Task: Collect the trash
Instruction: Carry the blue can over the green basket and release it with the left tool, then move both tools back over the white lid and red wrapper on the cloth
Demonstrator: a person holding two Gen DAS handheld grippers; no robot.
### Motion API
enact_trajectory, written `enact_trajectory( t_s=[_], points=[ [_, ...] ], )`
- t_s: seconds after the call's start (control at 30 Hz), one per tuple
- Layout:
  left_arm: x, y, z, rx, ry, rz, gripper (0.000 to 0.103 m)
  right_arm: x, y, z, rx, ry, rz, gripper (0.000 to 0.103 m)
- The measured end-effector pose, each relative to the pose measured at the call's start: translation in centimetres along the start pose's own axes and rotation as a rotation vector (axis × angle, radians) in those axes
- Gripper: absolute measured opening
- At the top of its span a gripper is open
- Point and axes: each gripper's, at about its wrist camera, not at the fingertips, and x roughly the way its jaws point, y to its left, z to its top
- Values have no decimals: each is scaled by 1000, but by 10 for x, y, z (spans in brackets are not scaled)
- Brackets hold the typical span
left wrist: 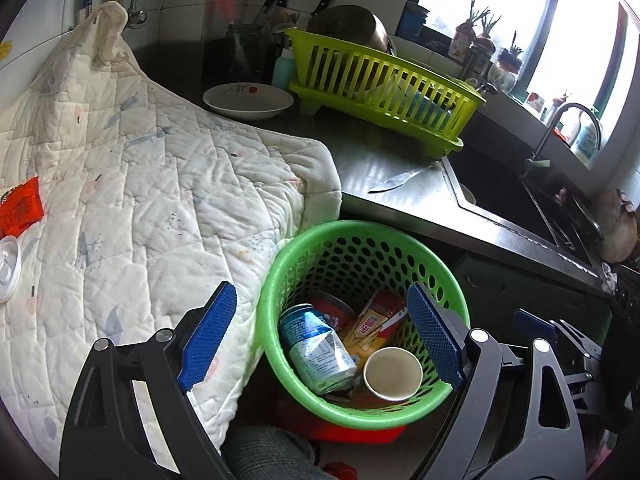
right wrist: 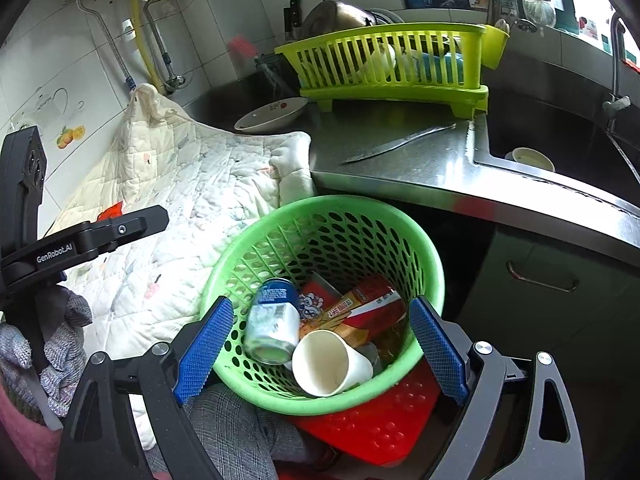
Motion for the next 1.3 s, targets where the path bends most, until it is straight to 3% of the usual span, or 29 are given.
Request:
enact_trajectory(
  t_s=[0.67,1.1,1.3],
  points=[
    [-43,78,-7,-131,-56,194,86,19,64,22,-109,8,106,88],
    [-73,174,-14,-227,-83,416,86,47,111,28,-181,53,178,88],
    [-78,219,-14,-234,-53,475,94,59,137,32,-228,74,203,88]
  ],
)
